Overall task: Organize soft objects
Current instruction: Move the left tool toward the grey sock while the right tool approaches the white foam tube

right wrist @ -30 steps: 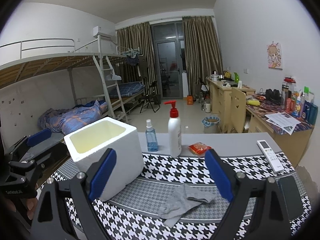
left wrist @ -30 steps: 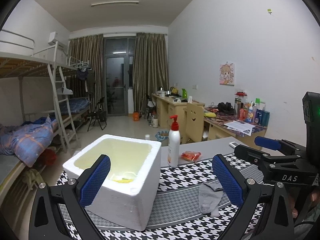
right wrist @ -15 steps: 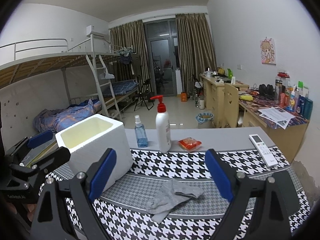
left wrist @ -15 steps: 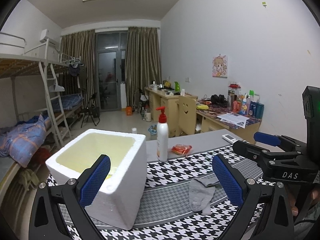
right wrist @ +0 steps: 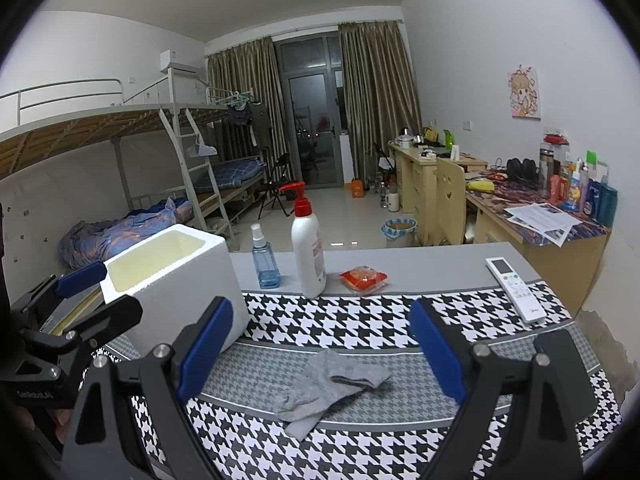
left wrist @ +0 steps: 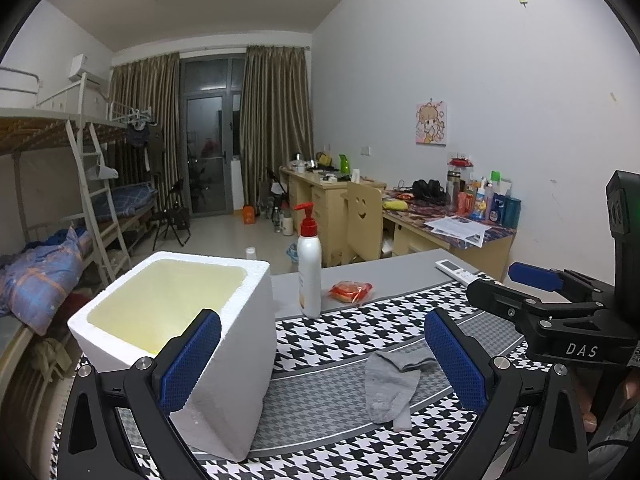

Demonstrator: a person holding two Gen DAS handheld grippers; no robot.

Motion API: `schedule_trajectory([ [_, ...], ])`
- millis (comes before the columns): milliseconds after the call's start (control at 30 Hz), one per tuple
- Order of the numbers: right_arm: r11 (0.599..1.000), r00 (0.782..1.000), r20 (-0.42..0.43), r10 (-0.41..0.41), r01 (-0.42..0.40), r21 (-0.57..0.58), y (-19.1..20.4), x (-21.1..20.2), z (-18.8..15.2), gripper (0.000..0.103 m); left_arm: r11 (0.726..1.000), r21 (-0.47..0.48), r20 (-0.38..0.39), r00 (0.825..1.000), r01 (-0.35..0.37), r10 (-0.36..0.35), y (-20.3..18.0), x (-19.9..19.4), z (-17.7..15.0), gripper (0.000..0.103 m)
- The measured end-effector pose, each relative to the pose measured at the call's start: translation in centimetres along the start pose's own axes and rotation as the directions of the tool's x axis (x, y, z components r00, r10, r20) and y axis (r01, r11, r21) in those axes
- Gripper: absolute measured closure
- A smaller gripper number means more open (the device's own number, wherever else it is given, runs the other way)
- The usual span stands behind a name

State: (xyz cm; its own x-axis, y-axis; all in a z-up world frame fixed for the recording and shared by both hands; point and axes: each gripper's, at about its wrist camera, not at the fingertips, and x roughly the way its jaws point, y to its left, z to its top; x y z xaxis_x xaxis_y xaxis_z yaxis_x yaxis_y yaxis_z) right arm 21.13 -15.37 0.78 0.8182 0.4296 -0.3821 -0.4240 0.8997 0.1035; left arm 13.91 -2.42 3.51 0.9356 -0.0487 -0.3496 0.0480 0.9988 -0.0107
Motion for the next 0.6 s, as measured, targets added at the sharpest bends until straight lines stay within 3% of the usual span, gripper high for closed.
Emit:
schedule_trajectory([
  [600, 0.999, 0.999, -0.036, -0.037, 0.038, 0.024, -2.3, 0.7, -1.1, 0.010, 1.000, 0.006, -0.073, 0.997, 0.031, -0.030, -1.3, 3.2, -0.8, 0.001],
])
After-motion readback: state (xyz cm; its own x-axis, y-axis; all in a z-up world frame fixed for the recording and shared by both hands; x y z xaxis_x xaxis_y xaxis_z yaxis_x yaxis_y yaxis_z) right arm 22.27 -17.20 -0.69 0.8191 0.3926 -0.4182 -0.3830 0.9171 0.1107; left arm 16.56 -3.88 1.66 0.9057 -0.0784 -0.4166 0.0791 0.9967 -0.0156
